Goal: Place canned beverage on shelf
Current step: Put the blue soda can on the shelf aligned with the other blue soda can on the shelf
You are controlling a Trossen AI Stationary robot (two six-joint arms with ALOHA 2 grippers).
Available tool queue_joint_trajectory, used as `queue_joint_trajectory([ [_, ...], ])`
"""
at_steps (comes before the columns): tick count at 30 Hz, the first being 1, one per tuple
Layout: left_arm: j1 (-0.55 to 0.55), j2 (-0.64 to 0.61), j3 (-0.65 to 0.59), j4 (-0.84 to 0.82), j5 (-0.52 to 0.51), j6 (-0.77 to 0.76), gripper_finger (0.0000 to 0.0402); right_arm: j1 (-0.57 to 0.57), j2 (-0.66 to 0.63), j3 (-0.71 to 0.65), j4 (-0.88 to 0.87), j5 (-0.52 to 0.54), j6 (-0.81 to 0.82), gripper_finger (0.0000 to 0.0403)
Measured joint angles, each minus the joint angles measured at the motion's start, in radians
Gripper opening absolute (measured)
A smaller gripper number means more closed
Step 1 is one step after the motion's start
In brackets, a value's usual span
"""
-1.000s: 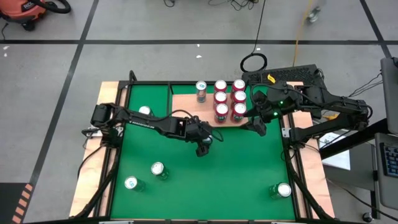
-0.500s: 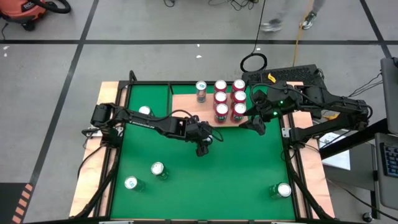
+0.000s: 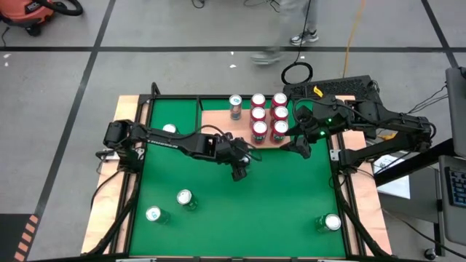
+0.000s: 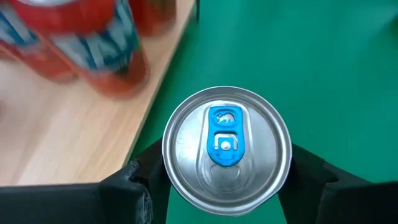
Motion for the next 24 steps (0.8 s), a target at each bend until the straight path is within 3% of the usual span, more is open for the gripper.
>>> queue_joint_trajectory([
  [5,0.000,-0.017,0.087,-0.044,-0.009,-0.070,0.0209,0.060,0.000,0.000,0.000,0.069,0.002,0.0341],
  [14,-0.005,-0.028,0.307,-0.088,-0.017,-0.195,0.0209,0.203,0.016,0.000,0.026,0.294,-0.042,0.0344],
  [24,-0.004,-0.031,0.450,-0.081,-0.059,-0.291,0.0209,0.266,0.091,0.000,0.027,0.431,-0.005,0.0396],
])
